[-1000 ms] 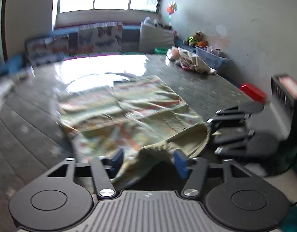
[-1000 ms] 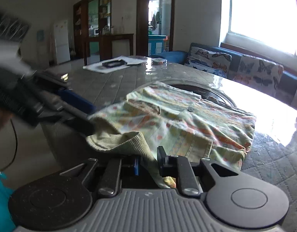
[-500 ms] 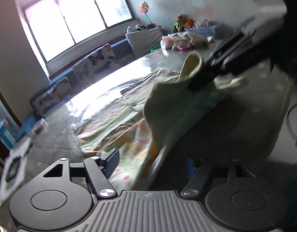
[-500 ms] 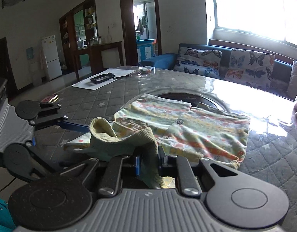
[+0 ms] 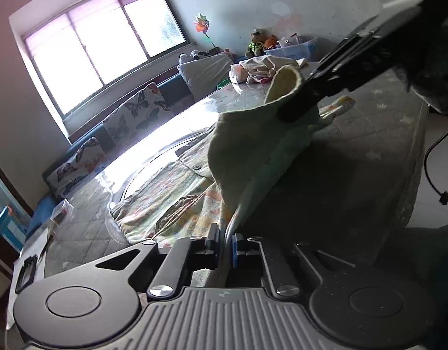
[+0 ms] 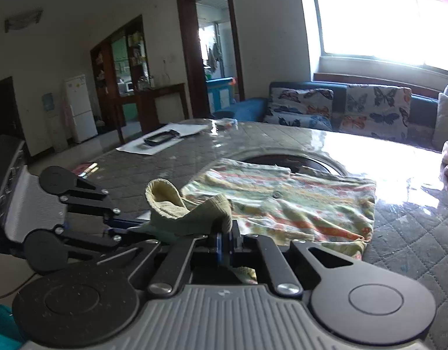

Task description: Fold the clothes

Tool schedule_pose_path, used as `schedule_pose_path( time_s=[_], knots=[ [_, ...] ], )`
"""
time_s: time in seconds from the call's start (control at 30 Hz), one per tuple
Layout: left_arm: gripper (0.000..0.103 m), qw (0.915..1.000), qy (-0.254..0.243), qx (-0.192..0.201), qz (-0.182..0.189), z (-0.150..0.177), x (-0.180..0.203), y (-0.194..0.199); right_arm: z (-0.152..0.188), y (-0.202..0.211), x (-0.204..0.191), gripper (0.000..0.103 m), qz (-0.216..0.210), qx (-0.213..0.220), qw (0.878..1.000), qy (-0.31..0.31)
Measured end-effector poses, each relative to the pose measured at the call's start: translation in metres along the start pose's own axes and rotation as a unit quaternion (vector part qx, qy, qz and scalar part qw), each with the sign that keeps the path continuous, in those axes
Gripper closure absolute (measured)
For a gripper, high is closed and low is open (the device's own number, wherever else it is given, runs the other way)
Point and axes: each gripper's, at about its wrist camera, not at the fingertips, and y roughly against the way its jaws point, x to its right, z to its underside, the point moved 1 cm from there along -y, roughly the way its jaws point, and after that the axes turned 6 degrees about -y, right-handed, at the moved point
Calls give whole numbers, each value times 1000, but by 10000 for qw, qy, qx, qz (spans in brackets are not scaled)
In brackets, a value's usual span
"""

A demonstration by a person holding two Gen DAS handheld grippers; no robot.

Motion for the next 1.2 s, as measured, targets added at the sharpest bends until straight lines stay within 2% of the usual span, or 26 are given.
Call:
schedule_pose_path(
  time_s=[0.3,0.4,0.53,0.67,0.87,1.2],
  knots=[
    [95,9979,364,169,501,0,5,75,-5,63,-34,99,-564,-148,9978,325],
    [95,9973,365,318,553,-1,9,106,-7,86,-45,100,-776,-155,9962,360],
    [95,9961,567,389,547,-6,7,113,-15,97,-50,100,-791,-54,9963,332],
    [95,9944,851,346,515,-12,-9,95,-27,84,-42,100,-686,19,9972,309],
    [95,9937,931,442,430,-28,-39,65,-56,53,-13,100,-404,-32,9988,270],
    [95,9903,1341,114,344,-38,-90,-16,-94,-28,29,100,65,-245,9990,379]
  ],
)
